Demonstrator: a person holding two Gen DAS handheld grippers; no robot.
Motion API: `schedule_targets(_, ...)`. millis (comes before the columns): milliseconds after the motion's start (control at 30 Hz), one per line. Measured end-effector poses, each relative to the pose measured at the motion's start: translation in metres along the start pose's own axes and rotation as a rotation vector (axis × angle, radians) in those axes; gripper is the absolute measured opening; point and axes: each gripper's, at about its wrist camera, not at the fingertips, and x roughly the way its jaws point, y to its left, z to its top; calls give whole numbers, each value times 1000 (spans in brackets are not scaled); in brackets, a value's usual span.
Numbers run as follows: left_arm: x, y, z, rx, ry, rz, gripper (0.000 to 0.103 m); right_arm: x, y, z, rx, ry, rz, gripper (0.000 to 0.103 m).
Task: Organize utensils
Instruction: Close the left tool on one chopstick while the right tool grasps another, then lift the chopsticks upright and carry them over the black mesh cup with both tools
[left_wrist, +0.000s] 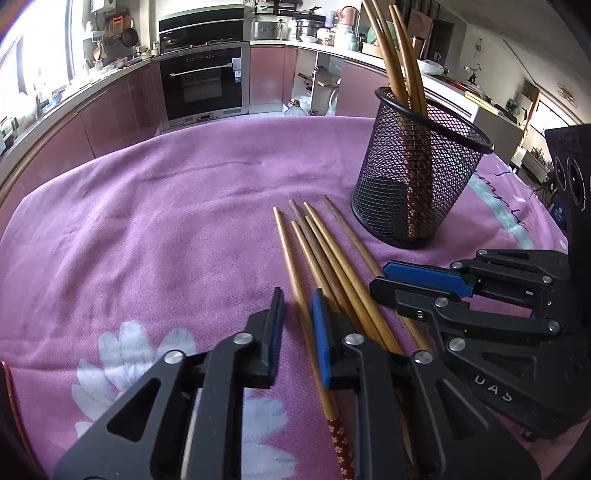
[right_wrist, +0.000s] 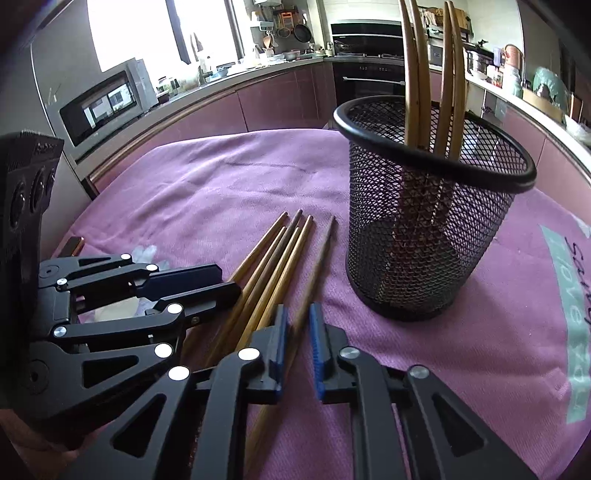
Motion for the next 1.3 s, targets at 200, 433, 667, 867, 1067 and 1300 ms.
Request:
schedule_targets(200, -1, 4, -3, -47, -5, -14, 9, -4, -7, -1, 39, -11, 19, 5)
schedule_targets(433, -8, 8, -7, -70, -10, -29, 8, -14, -13, -3, 59, -30, 30, 5)
schedule_targets(667, -29, 14, -8, -83, -36, -53, 8, -28, -12, -5, 50, -50, 86, 5)
schedule_targets(867, -60, 20, -2, -95, -85, -147, 8, -55, -9, -5, 39, -107, 168, 5)
schedule_targets(1067, -97, 23, 6, -110, -161, -240, 7, -86, -20, -2, 66, -184, 205, 5)
schedule_targets(1300, -136, 20, 17, -99, -252, -310, 7, -110, -36, 3, 99, -261, 208, 5)
